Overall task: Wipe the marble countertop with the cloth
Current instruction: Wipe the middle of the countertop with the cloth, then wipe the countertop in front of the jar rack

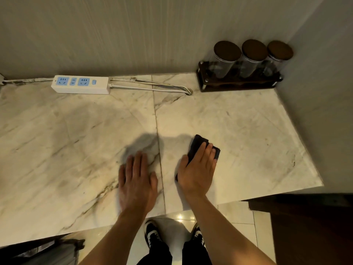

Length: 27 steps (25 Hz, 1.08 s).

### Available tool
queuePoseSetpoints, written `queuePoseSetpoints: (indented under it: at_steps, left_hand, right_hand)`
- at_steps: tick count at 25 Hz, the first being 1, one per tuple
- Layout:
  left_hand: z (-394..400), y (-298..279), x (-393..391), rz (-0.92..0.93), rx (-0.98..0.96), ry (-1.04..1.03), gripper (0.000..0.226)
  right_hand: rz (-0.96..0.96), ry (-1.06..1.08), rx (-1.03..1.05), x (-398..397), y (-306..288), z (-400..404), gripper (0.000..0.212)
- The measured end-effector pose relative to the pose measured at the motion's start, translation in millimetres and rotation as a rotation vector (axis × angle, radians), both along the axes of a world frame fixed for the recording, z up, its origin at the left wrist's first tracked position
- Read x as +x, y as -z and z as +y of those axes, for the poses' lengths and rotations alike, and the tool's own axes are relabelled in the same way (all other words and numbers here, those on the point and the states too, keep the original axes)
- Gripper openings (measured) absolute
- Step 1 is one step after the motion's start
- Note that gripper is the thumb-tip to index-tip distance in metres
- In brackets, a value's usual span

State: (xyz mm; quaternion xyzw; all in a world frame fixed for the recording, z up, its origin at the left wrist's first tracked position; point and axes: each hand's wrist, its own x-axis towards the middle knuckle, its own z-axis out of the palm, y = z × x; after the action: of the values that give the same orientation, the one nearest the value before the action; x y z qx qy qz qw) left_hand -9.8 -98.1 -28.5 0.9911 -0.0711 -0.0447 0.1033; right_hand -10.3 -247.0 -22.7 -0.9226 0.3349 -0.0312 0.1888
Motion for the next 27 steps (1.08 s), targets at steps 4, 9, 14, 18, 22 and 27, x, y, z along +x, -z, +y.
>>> queuePoseSetpoints:
  at_steps: [4,9,14,18,22,27]
  left_hand:
    - [2,1,-1,0.006,0.009,0.016,0.063]
    - [-19,-12,4,0.004,-0.038,-0.052,0.056]
    - [-61,-19,4,0.0,-0.109,0.055,0.058]
    - [-86,-16,4,-0.002,-0.16,0.087,0.062]
    - [-94,-9,0,0.002,-0.165,0.049,0.059]
    - [-96,-3,1,0.009,-0.091,0.04,0.053]
  right_hand:
    - [-0.029,-0.025,0.006,-26,2,5,0.07]
    - [-0.013,-0.12,-0.016,-48,6,-3,0.071]
    - [0.002,-0.264,-0.05,-63,3,-22,0.066]
    - [-0.037,-0.439,-0.074,-76,2,-52,0.067]
    - [-0.036,-0.694,-0.081,-79,3,-91,0.066]
    - [0.02,-0.953,-0.094,-66,1,-127,0.066]
